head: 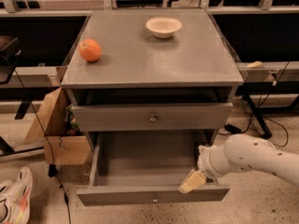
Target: Close middle drawer
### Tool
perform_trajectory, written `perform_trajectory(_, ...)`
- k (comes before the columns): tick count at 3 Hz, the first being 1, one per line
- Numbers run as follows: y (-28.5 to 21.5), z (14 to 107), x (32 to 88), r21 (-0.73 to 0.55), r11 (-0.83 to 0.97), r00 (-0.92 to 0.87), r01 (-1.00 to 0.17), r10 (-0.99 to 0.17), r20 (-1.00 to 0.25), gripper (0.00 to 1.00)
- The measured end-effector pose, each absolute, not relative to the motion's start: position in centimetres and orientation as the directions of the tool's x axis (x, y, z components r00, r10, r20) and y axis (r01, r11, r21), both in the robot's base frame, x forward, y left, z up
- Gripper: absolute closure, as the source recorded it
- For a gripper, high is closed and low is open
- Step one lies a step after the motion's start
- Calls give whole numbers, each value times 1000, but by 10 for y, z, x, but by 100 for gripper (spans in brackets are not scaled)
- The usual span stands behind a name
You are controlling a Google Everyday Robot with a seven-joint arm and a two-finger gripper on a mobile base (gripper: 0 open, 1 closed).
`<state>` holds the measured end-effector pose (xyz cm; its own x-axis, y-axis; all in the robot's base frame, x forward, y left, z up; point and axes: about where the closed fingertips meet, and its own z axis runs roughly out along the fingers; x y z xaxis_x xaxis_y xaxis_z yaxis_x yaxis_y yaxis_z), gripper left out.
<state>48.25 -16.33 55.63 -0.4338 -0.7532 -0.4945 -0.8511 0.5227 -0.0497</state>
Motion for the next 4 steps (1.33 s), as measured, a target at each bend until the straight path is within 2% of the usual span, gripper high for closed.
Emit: perform_trajectory(4,-138,455,516,-67,392,-347,-917,-871,-347,0)
